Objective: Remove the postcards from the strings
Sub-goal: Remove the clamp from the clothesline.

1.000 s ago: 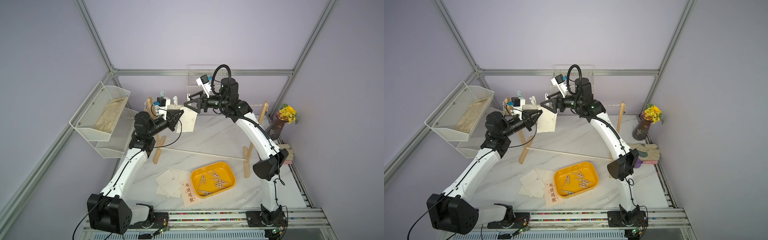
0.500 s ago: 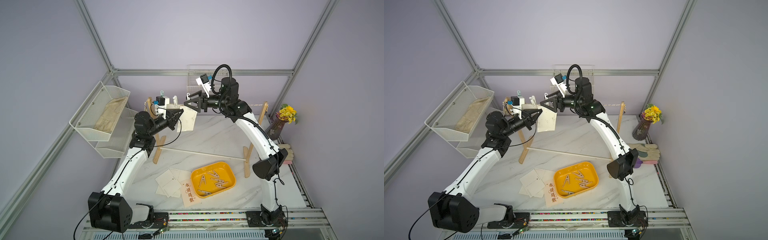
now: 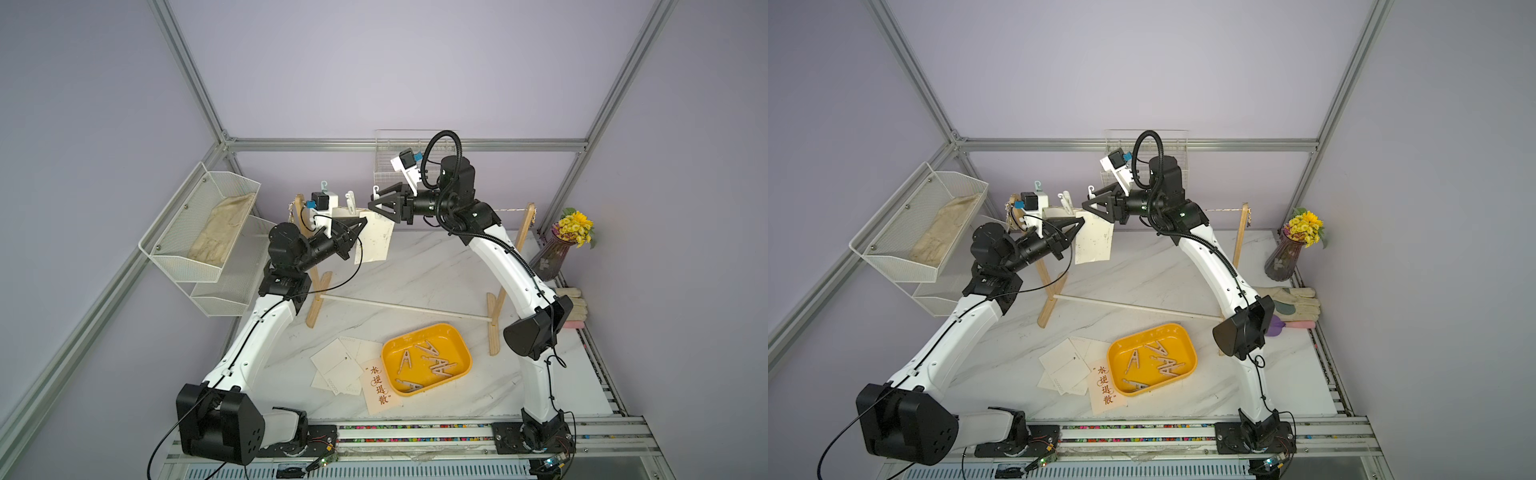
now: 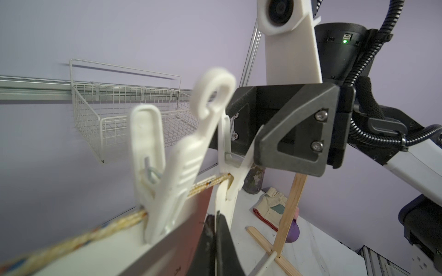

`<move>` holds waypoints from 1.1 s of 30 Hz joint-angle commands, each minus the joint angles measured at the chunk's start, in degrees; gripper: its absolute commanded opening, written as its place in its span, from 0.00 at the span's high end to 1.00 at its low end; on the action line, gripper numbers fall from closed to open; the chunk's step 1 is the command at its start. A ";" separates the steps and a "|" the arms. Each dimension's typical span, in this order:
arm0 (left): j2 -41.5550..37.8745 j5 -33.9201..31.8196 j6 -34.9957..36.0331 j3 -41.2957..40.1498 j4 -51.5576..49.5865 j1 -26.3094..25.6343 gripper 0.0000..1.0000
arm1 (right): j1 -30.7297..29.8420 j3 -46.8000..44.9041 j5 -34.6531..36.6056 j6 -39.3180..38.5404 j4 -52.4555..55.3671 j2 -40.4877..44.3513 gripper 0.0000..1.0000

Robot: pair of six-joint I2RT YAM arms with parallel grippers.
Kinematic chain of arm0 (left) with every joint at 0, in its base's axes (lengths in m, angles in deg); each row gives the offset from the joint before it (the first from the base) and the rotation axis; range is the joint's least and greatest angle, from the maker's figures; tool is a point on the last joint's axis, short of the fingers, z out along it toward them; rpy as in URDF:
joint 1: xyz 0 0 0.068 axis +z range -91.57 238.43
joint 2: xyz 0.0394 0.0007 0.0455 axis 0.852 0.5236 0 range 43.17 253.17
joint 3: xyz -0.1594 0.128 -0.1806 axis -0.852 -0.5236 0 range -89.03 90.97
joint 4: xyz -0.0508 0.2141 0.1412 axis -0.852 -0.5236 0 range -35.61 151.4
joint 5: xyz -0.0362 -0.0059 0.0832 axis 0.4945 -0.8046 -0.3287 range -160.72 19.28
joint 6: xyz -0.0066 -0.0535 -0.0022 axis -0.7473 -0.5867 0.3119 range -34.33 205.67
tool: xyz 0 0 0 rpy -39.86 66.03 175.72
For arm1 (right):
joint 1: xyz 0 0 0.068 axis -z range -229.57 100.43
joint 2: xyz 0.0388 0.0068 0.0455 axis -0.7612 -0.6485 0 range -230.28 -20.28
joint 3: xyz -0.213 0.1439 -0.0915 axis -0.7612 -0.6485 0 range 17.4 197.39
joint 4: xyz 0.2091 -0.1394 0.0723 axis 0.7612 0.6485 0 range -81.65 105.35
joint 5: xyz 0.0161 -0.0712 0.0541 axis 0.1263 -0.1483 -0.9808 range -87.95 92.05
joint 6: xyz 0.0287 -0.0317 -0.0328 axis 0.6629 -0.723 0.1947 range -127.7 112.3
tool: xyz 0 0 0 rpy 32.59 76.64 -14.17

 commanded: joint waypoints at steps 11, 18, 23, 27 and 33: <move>0.26 1.97 -2.79 -1.39 3.03 0.62 1.00 | -0.03 -1.30 0.01 -0.31 -3.72 -0.06 0.79; -1.68 5.14 -4.46 -4.40 3.59 0.54 1.00 | -0.01 -3.71 6.91 -3.06 -5.59 3.75 0.79; -4.49 5.09 -5.26 -8.34 4.10 0.54 1.00 | -0.05 -6.73 13.17 -5.57 -7.97 7.59 0.79; -6.30 5.29 -6.00 -10.55 4.36 0.33 1.00 | 0.00 -10.70 16.95 -6.45 -11.66 10.51 0.80; -9.05 5.71 -6.78 -12.38 4.40 0.11 1.00 | -0.01 -14.79 20.50 -7.57 -15.66 13.39 0.80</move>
